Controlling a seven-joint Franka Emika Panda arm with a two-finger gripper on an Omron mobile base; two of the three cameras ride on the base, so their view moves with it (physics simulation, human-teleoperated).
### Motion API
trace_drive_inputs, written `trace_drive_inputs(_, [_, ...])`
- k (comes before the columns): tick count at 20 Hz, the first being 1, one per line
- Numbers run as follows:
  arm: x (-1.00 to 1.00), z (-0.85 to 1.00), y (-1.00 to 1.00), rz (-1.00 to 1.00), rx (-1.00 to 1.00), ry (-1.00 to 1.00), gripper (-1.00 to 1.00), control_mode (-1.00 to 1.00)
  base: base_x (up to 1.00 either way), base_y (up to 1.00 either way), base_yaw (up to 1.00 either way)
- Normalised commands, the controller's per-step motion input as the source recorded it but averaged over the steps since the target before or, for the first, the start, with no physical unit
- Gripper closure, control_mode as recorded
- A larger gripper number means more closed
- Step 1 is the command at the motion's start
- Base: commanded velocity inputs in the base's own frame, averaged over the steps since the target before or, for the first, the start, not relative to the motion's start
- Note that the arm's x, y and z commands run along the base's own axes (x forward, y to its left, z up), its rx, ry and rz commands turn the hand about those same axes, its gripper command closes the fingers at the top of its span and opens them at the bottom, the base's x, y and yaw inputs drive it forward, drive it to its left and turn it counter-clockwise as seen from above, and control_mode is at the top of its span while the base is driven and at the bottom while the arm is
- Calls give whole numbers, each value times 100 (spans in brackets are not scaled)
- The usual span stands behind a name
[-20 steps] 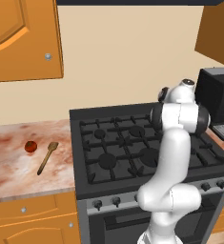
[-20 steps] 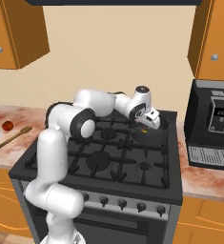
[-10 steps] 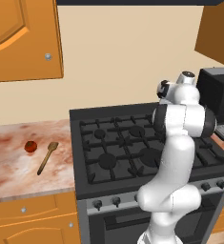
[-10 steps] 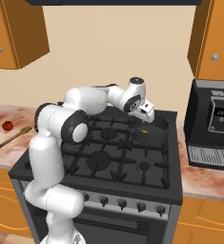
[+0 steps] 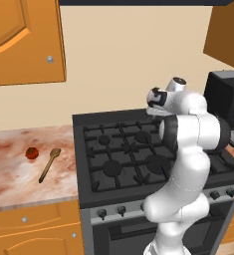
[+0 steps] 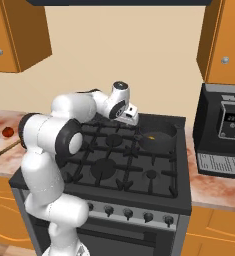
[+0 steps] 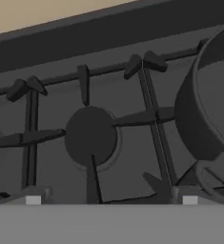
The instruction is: Put the lemon and tomato in the pot. Retrieve the spatula and lightly stir the vegetables in the pot.
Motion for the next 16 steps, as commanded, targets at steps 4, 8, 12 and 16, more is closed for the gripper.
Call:
trace_drive_inputs(4, [-13,1,98,30,0,0,-100,-100,0,0,0])
trace_drive_inputs(8, [-80,10,75,20,0,0,-100,-100,0,0,0])
trace_drive_inputs(12, [-49,0,89,21,-1,0,-100,-100,0,0,0])
trace_drive_inputs(16, [-22,0,99,20,-3,-4,-100,-100,0,0,0])
